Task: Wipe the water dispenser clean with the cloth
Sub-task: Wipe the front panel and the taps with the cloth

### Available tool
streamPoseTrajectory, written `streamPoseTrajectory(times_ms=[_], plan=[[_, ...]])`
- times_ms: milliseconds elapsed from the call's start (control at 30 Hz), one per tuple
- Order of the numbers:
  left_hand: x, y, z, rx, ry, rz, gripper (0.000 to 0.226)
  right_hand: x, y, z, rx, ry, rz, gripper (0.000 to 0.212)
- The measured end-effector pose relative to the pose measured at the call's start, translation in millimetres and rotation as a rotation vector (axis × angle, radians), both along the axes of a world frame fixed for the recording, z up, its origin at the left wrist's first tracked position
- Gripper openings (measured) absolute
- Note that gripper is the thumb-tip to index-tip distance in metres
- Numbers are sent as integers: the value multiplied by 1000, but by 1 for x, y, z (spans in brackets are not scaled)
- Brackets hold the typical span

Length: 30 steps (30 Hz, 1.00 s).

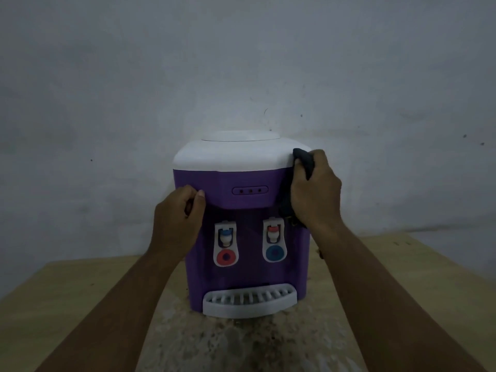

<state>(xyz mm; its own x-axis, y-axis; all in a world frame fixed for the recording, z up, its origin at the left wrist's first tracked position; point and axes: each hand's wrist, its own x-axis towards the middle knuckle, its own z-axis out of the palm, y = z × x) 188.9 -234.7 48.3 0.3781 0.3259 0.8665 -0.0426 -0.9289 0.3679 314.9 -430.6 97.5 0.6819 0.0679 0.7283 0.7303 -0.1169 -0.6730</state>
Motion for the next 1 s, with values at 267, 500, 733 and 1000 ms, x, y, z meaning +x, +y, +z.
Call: streamPoseTrajectory(times_ms=[267,500,733,1000], plan=[[0,-3,0,-9,-17,-4,36,11,-17,-45,-527,-320,-51,5],[1,-3,0,-6,-38,-8,39,13,-7,-33,-45,23,28,8],[2,-2,-3,1,-40,2,38,13,-8,-66,-306,-343,134,17],[2,-3,-3,-17,-36,8,37,-7,5,-47,81,-9,123,3]])
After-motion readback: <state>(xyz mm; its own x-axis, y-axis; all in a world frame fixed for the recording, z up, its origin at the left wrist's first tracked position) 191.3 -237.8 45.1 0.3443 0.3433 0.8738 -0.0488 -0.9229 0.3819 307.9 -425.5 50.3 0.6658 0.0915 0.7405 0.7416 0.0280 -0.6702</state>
